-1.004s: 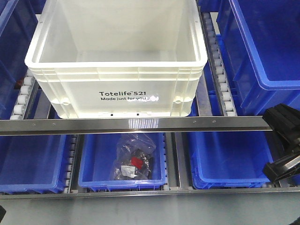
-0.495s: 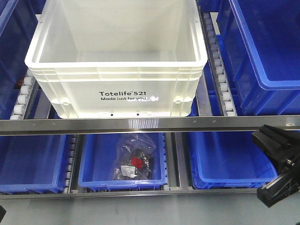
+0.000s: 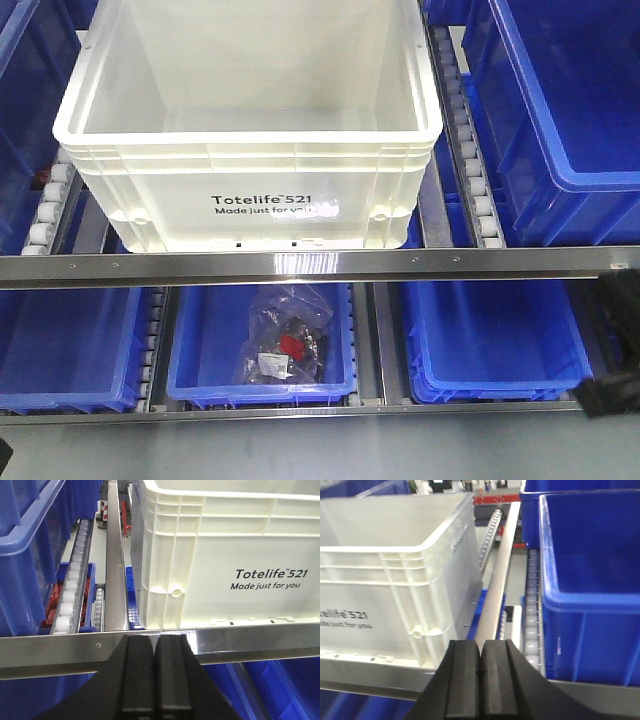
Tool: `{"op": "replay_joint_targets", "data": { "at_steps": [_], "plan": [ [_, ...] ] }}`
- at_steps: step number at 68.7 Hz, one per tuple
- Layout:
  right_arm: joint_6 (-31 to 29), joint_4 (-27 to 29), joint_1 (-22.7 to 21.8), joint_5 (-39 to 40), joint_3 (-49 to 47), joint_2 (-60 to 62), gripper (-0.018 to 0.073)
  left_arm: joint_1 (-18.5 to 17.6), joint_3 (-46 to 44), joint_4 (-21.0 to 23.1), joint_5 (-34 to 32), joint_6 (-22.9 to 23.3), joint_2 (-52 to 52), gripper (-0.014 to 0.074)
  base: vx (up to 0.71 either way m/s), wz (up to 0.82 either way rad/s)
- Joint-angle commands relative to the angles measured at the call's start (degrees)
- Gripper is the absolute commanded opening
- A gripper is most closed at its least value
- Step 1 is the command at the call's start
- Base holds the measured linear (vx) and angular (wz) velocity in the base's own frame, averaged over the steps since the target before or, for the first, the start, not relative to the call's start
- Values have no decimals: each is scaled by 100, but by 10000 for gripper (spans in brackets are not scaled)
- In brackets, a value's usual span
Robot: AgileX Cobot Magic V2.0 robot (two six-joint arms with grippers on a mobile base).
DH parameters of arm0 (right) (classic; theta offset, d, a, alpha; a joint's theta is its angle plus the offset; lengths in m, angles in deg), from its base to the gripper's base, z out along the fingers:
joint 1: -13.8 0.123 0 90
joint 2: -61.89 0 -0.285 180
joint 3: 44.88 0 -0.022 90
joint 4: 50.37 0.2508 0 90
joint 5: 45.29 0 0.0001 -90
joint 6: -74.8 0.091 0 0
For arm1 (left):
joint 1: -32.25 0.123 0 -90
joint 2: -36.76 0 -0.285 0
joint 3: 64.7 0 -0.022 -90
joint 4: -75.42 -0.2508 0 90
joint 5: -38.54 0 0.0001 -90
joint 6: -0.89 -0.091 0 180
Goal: Place moving items into box and shelve
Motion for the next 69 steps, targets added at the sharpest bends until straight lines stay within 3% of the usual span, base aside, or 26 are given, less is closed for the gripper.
{"op": "replay_joint_targets", "data": {
  "at_steps": [1,8,30,40,69],
  "plan": [
    [-119,567,-11,800,307,284,-15,-17,103,-2,-449,11,-99,-27,0,0],
    [-498,1224,-4,77,342,759,-15,-17,103,-2,-449,11,-99,-27,0,0],
    [-933,1283,-4,-760,354,2085,-15,-17,103,-2,-454,11,-99,-27,0,0],
    [-932,1647,-4,-920,354,2070,-15,-17,103,-2,-454,11,-99,-27,0,0],
    [-949,1643,-4,-1011,354,2070,-15,-17,103,-2,-454,11,-99,-26,0,0]
  ]
}}
